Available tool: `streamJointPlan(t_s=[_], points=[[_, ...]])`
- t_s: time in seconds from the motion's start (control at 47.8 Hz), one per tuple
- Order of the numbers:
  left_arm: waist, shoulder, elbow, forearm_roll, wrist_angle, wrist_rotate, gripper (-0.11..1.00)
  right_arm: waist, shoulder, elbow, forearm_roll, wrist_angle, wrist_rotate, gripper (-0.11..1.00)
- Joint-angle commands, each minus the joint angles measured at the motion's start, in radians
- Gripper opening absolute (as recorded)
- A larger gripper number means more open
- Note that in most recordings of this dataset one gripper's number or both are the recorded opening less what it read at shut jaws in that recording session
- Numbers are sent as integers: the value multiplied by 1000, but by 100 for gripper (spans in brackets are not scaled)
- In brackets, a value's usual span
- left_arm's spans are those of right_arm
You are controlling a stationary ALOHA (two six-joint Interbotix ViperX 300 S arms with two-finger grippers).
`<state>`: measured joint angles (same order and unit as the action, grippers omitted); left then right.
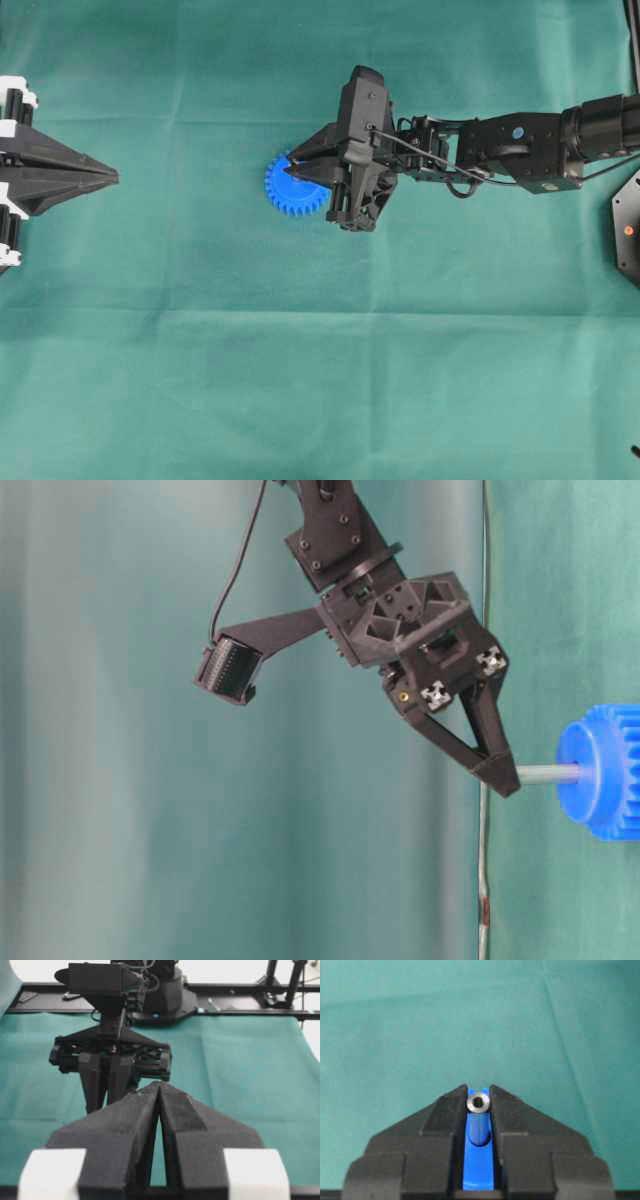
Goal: Insert the shaft placed at a random location into the center hole of the medium gear at another random location.
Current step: 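Align the held shaft above the gear's center hole and lower it in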
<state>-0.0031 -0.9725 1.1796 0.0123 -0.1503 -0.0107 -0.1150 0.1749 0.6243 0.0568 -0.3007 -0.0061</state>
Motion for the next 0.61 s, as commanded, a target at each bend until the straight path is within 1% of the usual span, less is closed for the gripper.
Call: streamJointPlan(t_s=[0.0, 0.251, 0.585], points=[[3, 3, -25, 3, -5, 0, 0, 5, -3, -11, 3, -21, 9, 13], [3, 5, -23, 3, -5, 2, 0, 12, 44, -14, 3, -41, 23, 13], [3, 5, -23, 3, 3, 2, 0, 14, 55, -12, 3, -41, 25, 13]])
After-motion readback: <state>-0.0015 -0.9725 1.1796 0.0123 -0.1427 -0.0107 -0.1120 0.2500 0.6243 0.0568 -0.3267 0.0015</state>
